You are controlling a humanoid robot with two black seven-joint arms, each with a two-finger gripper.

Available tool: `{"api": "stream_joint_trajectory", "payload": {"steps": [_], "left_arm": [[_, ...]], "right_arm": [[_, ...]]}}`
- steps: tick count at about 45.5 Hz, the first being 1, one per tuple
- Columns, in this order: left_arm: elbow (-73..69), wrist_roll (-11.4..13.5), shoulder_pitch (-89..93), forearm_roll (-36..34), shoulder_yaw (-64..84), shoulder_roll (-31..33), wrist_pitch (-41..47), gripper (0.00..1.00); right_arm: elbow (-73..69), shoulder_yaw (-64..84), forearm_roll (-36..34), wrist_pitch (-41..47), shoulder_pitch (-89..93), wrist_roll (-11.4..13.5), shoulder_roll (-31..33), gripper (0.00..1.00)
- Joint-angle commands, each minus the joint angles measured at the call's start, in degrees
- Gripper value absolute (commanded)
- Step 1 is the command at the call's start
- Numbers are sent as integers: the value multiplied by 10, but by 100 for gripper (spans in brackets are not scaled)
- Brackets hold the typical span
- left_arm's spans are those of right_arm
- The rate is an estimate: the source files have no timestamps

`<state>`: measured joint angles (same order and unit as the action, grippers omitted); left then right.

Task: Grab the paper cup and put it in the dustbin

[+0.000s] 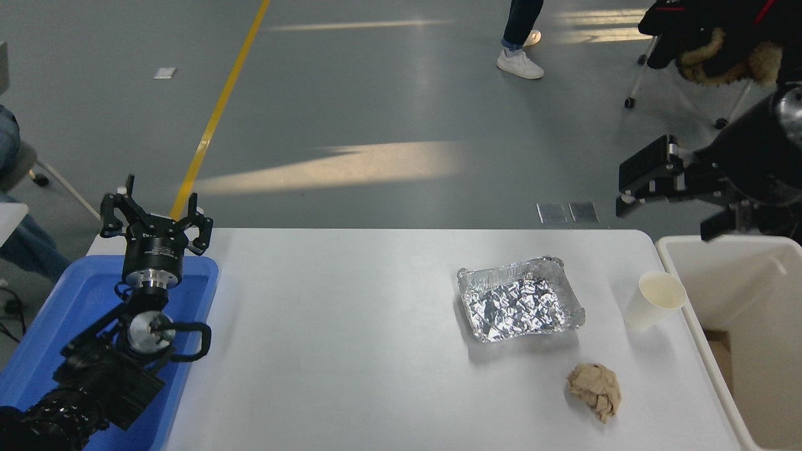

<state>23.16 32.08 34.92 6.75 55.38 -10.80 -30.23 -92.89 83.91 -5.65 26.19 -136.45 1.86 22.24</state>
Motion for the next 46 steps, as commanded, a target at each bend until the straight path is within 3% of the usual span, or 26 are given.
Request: {"api": "stream_joint_trajectory", "payload": {"steps": [1,22,46], "left_arm": [[0,0,0,0,0,0,0,99],[0,0,1,0,0,0,0,99],[0,0,0,0,0,0,0,99]], "right_arm": [[140,-33,-1,-145,260,1,4,100],[416,-127,1,-152,550,0,14,100],[556,-159,2,-153,676,0,13,100]]}}
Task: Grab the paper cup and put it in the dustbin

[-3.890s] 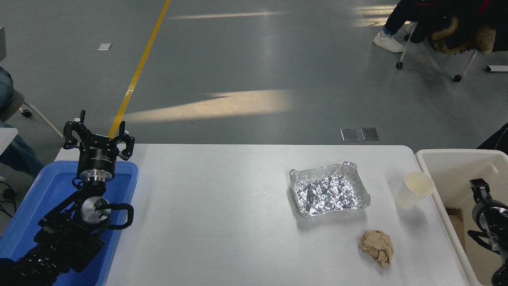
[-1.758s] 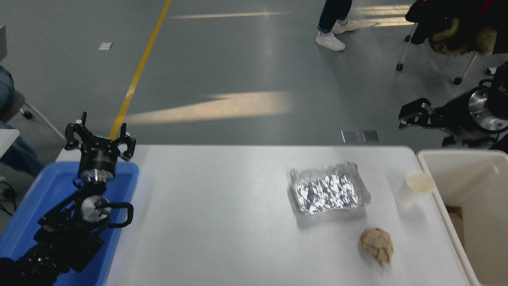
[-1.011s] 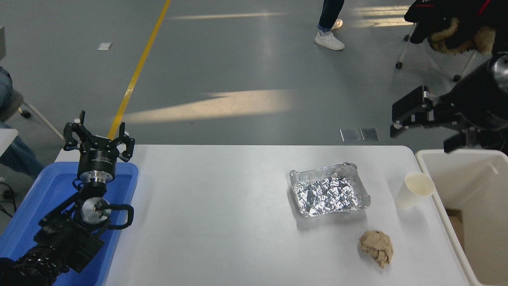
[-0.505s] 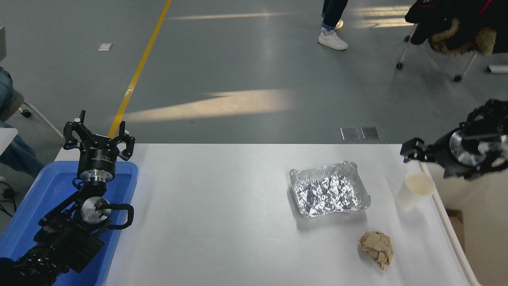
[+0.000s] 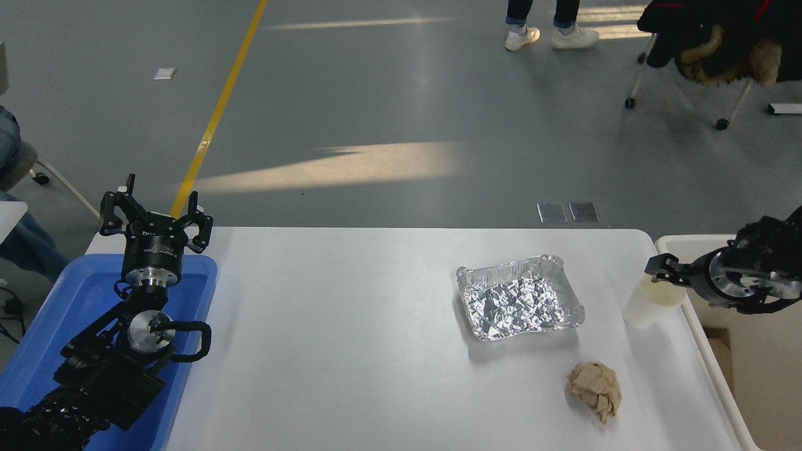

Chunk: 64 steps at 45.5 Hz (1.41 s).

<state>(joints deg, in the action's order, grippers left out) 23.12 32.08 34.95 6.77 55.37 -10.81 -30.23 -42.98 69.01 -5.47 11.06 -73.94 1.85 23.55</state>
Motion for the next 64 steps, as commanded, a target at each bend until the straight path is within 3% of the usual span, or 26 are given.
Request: {"api": "stream_joint_trajectory", "payload": {"steps": [1,6,11,14,15,17,30,36,40,49,57,64], "left_arm": [[0,0,-1,0,0,0,0,99],[0,0,0,0,0,0,0,99],[1,0,-1,0,0,0,0,99],[0,0,0,0,0,0,0,99],[0,0,0,0,0,0,0,99],[0,0,0,0,0,0,0,99],[0,0,-1,0,0,0,0,99],[0,0,0,0,0,0,0,99],[0,0,0,0,0,0,0,99],[1,0,0,0,0,0,0,99],[0,0,0,0,0,0,0,99],[0,0,0,0,0,0,0,99]], "right_arm": [[57,-10,0,-2,53,0,0,99],[66,-13,0,-5,70,1,-5,86],[94,-48,0,-7,94,1,-14,56],[98,-67,0,-5,105,1,-17,36],[98,-71,0,-3,106,1,-17,18],[98,-73,0,-2,106,1,-18,0],[92,-81,-3,-4,93,3,-16,0],[58,-81,0,1,50,1,15,0],[-31,-77,12,4,-14,-1,62,0],[-276,-28,113,7,-231,-1,138,0],[-474,75,114,41,-471,-4,128,0],[-561,96,111,136,-643,-11,102,0]]}}
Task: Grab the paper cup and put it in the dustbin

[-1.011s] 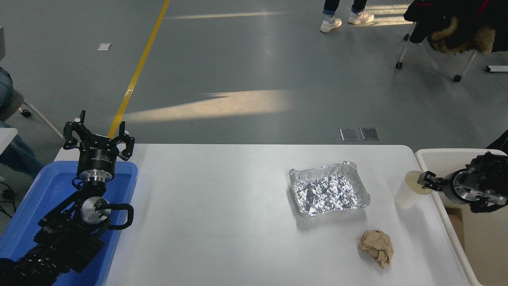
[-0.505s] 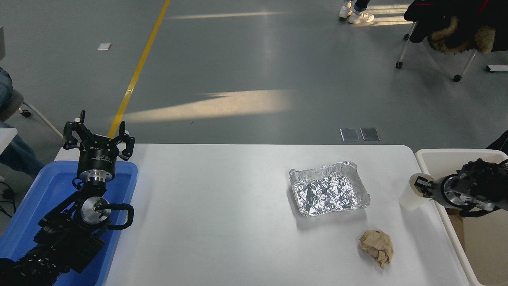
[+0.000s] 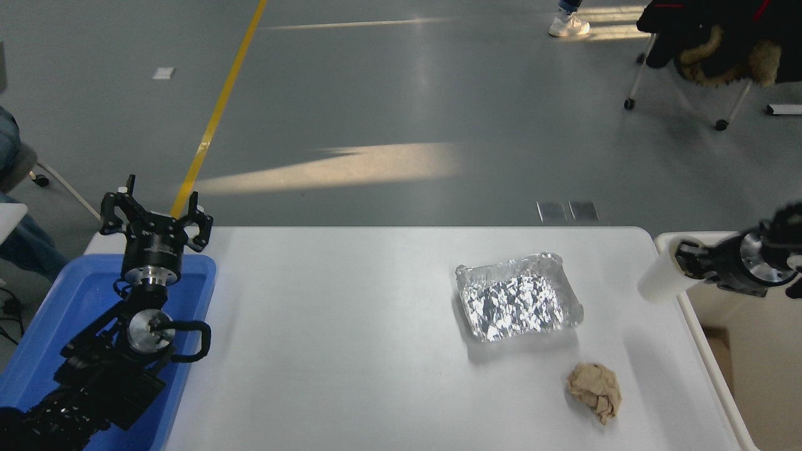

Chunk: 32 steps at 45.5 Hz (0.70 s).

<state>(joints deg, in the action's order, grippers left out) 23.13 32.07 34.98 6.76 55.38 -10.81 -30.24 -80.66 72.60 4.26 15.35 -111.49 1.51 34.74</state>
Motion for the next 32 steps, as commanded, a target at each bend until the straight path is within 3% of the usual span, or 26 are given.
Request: {"api": "stream_joint_trajectory", "payload": {"steps": [1,15,21,32], "left_arm": [[1,0,0,0,0,0,0,99],[0,0,0,0,0,0,0,99],[0,0,-1,1,0,0,1,99],[0,0,0,1,0,0,1,99]], "right_arm": [[-192,61,14,107,-287,-8,-15,0],[-193,52,3,295,-488,-45,-65,0],[-193,50,0,296,-540,-58,-76,0],[-193,69,-7,296,-524,-55,-77,0]]}}
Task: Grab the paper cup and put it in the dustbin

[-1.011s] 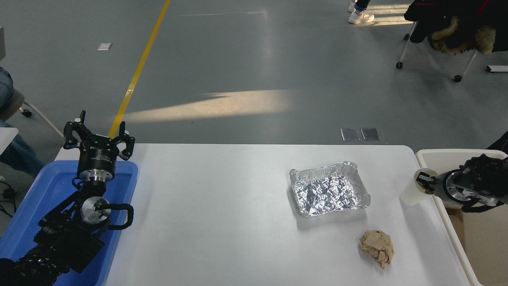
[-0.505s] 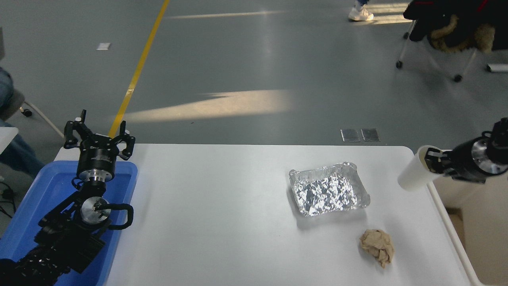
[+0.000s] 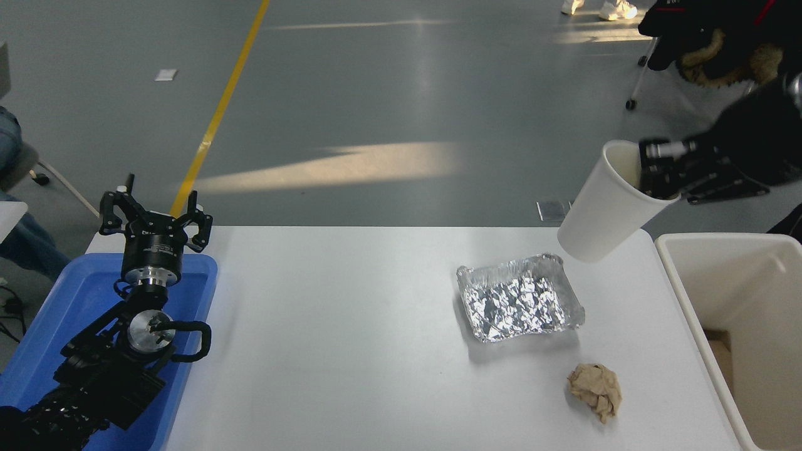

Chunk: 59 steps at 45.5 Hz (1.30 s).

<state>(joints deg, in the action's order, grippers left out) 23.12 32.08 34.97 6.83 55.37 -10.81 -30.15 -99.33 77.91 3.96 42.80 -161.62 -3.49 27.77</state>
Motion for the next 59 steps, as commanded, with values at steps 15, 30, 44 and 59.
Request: {"api": "stream_joint_trajectory", "payload": {"steps": [15,30,44,59], "left_arm": [[0,0,0,-1,0,1,0,99],[0,0,0,-1,0,0,0,99],[0,0,0,-1,0,0,0,99],[0,0,0,-1,0,0,0,99]], "right_arm": [[107,102,3,-141,235,1,41,0],[330,69,-54,-310,584,2,102,0],[604,-50,-207,-340,918,2,98,0],[830,-199,-205,-345,1179,3,55,0]]}}
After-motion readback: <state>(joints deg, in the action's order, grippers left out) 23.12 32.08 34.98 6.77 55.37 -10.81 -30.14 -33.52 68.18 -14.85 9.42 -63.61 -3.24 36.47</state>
